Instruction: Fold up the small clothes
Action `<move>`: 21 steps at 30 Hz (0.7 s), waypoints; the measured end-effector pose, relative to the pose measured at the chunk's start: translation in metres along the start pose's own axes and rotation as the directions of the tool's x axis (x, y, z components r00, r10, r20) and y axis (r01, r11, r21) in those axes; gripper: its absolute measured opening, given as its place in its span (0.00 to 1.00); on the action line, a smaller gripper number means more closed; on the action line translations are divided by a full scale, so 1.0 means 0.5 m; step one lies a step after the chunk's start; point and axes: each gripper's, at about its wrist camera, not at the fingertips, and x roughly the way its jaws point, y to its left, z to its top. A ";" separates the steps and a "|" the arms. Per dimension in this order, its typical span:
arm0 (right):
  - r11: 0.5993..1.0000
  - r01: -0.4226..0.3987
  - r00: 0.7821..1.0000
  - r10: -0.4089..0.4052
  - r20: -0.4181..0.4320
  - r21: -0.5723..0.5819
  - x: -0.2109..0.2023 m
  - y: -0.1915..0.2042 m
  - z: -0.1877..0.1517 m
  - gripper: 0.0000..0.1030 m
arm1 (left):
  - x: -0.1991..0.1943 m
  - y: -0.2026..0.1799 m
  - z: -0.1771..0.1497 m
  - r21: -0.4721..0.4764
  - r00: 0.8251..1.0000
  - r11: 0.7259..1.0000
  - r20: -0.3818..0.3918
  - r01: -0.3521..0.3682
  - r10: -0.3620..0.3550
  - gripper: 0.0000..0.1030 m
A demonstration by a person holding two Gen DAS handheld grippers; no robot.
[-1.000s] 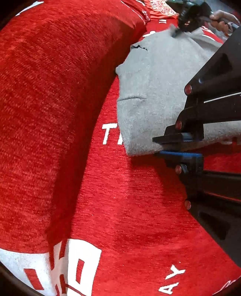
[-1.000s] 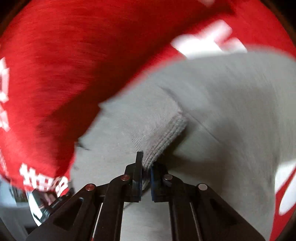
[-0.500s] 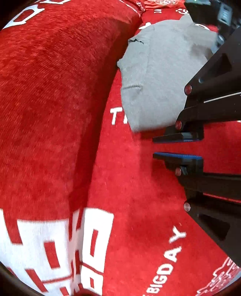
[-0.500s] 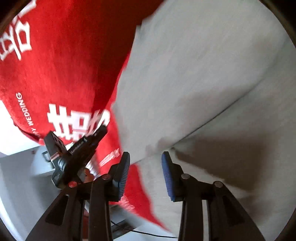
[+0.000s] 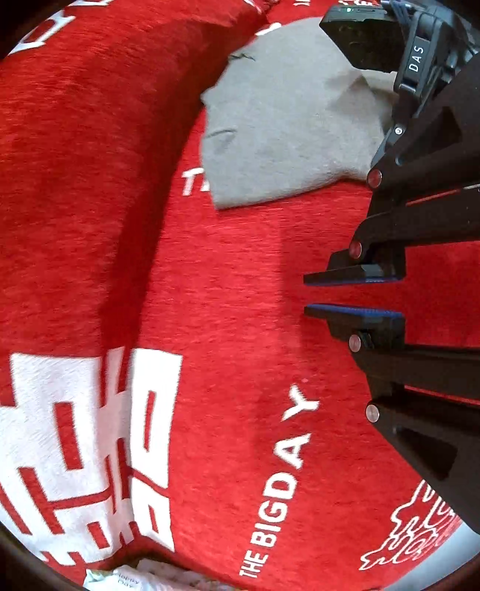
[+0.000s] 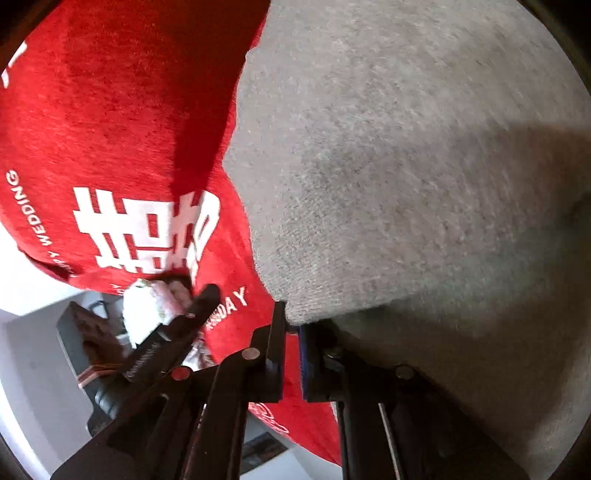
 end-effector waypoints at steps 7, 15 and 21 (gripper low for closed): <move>0.972 0.160 0.987 -0.158 0.025 -0.174 -0.139 0.023 0.014 0.17 | -0.003 -0.085 -0.016 0.075 0.999 0.996 0.005 0.048 -0.049 0.09; 0.945 0.310 0.855 -0.324 0.405 0.103 -0.471 -0.109 0.140 0.45 | 0.024 -0.187 -0.020 0.136 0.997 0.988 -0.005 0.073 -0.073 0.09; 0.942 0.277 0.829 -0.333 0.448 0.187 -0.530 -0.161 0.207 0.07 | 0.045 -0.196 -0.036 0.133 1.000 0.991 -0.012 0.025 -0.023 0.09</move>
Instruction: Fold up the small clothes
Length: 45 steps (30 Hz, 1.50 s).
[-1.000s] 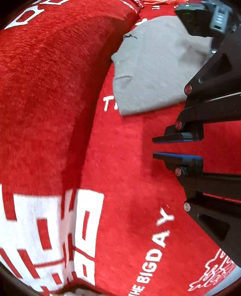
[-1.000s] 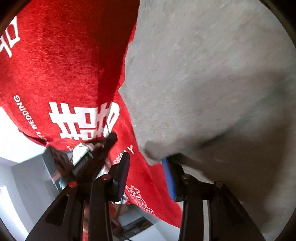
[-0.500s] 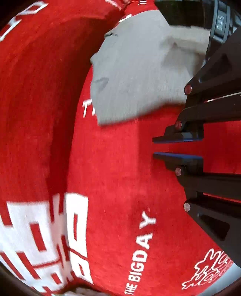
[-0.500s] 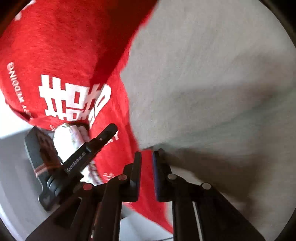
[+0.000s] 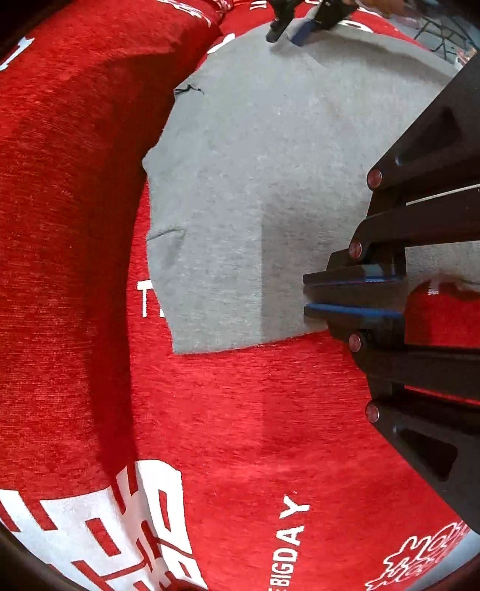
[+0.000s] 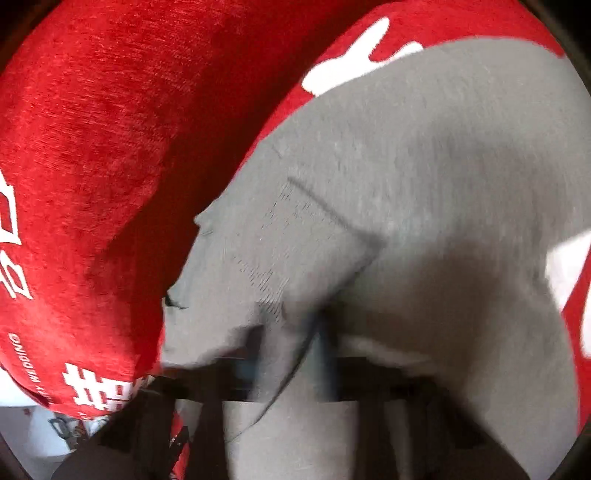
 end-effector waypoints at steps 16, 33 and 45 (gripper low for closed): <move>0.985 0.078 0.992 -0.092 -0.089 -0.151 -0.083 -0.024 -0.050 0.64 | -0.041 -0.030 -0.036 -0.005 0.998 0.998 0.007 -0.064 0.064 0.09; 0.971 0.023 0.983 -0.065 -0.170 -0.240 -0.110 -0.034 -0.112 0.84 | -0.083 -0.144 -0.097 0.046 0.993 0.992 0.008 -0.116 0.116 0.99; 0.980 -0.099 0.978 0.064 -0.199 -0.173 -0.143 -0.087 -0.071 1.00 | -0.058 -0.274 -0.106 0.101 0.995 0.991 -0.042 -0.088 0.092 0.99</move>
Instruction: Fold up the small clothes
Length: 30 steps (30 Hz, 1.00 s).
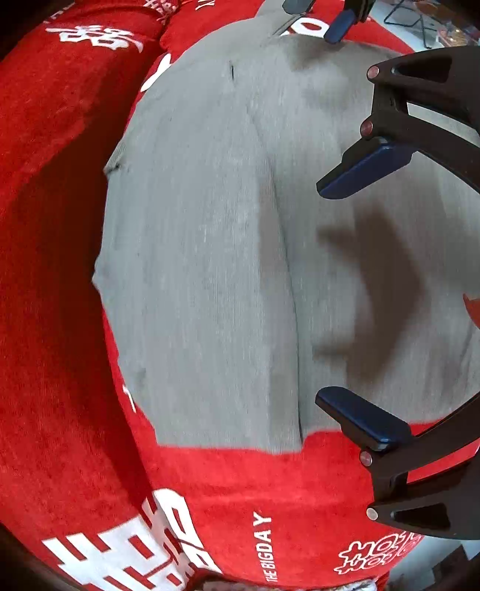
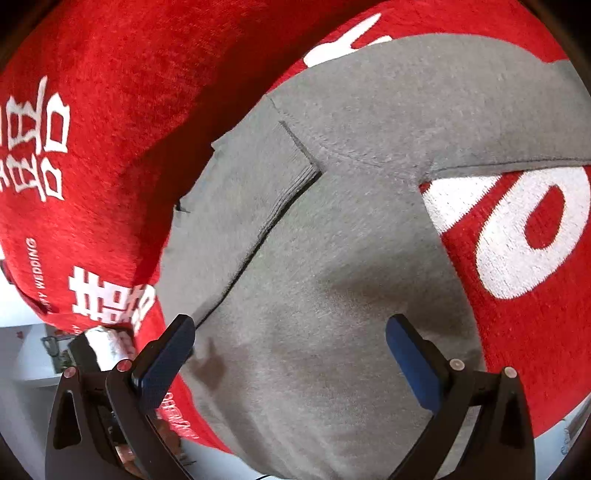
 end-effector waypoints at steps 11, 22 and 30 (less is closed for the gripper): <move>0.996 -0.033 0.999 0.031 0.034 0.084 -0.049 -0.093 0.031 1.00 | 0.023 -0.116 0.010 0.049 0.996 0.997 -0.057 0.066 -0.063 0.99; 0.949 -0.087 0.974 0.017 0.226 0.302 -0.180 -0.291 0.080 1.00 | 0.024 -0.259 0.022 0.135 0.993 0.985 -0.060 0.111 -0.104 0.99; 0.839 -0.174 0.913 -0.060 0.405 0.516 -0.273 -0.475 0.112 1.00 | 0.033 -0.324 0.030 0.155 0.989 0.979 -0.080 0.134 -0.123 0.99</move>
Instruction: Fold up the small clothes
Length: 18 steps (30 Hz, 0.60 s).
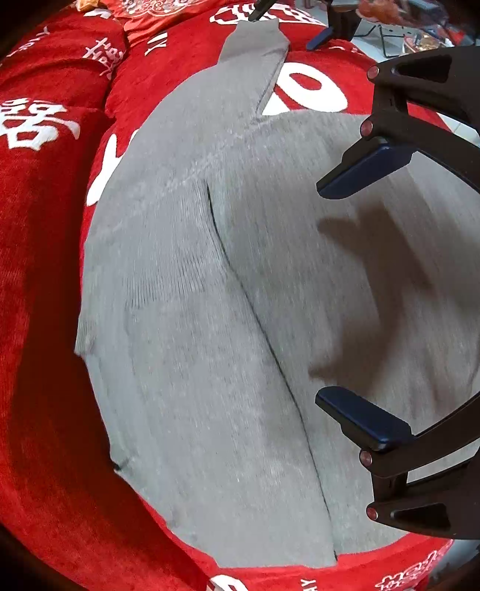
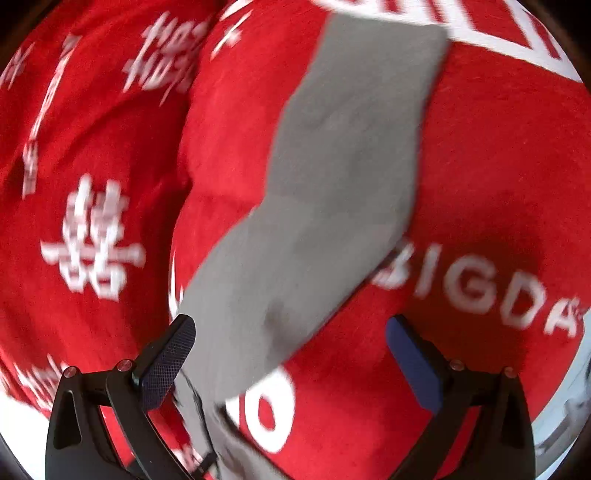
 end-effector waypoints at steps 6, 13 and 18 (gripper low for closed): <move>0.997 -0.054 0.998 0.053 0.019 0.054 0.016 -0.018 0.060 1.00 | 0.010 -0.026 0.014 -0.005 1.000 1.000 -0.013 0.021 -0.021 0.99; 0.985 -0.118 0.993 0.119 0.002 0.129 0.046 -0.010 0.086 0.93 | 0.018 -0.044 0.024 -0.010 0.999 0.999 0.012 0.043 -0.043 0.99; 0.969 -0.163 0.984 0.174 -0.043 0.186 0.060 -0.025 0.077 0.08 | 0.004 -0.023 0.021 -0.044 0.997 0.997 0.037 0.067 -0.065 0.99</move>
